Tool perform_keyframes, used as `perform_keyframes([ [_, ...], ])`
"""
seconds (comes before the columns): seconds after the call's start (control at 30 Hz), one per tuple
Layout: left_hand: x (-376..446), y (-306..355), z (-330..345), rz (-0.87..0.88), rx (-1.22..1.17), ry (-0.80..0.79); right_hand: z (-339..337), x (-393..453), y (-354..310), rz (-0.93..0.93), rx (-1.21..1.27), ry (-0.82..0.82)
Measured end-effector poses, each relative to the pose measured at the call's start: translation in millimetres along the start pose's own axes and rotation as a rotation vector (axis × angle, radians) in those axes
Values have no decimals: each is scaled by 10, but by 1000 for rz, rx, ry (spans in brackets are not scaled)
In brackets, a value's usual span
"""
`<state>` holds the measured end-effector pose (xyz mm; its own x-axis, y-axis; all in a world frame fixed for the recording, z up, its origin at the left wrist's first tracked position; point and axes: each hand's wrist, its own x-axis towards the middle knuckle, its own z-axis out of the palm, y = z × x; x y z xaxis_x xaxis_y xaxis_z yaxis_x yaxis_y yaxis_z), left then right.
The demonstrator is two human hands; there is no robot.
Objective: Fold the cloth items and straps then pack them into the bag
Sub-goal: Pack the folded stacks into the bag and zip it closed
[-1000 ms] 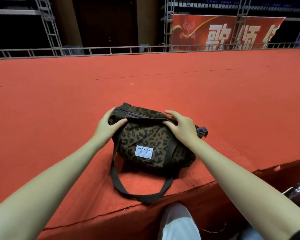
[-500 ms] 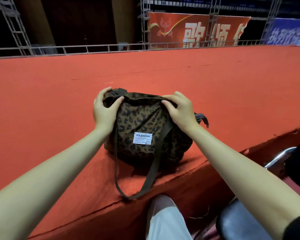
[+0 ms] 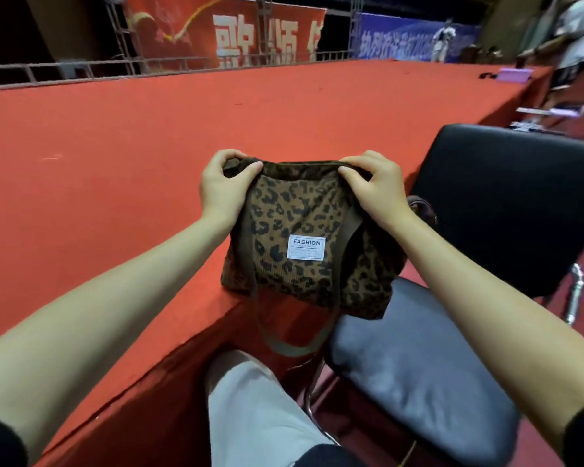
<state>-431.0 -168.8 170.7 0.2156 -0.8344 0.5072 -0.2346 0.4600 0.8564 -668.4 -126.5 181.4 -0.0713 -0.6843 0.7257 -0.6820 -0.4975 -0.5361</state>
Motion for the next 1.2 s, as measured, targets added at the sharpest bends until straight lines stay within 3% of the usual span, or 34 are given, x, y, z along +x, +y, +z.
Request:
perform_keyframes([
  [0.27, -352, 216, 1339, -10, -108, -292, -1104, -553, 600, 201, -200, 165],
  [0.47, -694, 48, 2055, -58, -69, -443, -1473, -846, 1051, 304, -283, 214],
  [0.67, -984, -437, 2545, -112, 106, -667, -1441, -1300, 1644, 523, -304, 175],
  [1.0, -1196, -998, 2954, -193, 249, -833, -1096, -1769, 2484, 812, -525, -58],
  [1.1, -1155, -1104, 2930, -142, 346, -903, -887, -1825, 2537, 832, -757, -167],
  [1.2, -1178, -1192, 2850, -117, 394, -897, -796, -1818, 2452, 769, -832, -112],
])
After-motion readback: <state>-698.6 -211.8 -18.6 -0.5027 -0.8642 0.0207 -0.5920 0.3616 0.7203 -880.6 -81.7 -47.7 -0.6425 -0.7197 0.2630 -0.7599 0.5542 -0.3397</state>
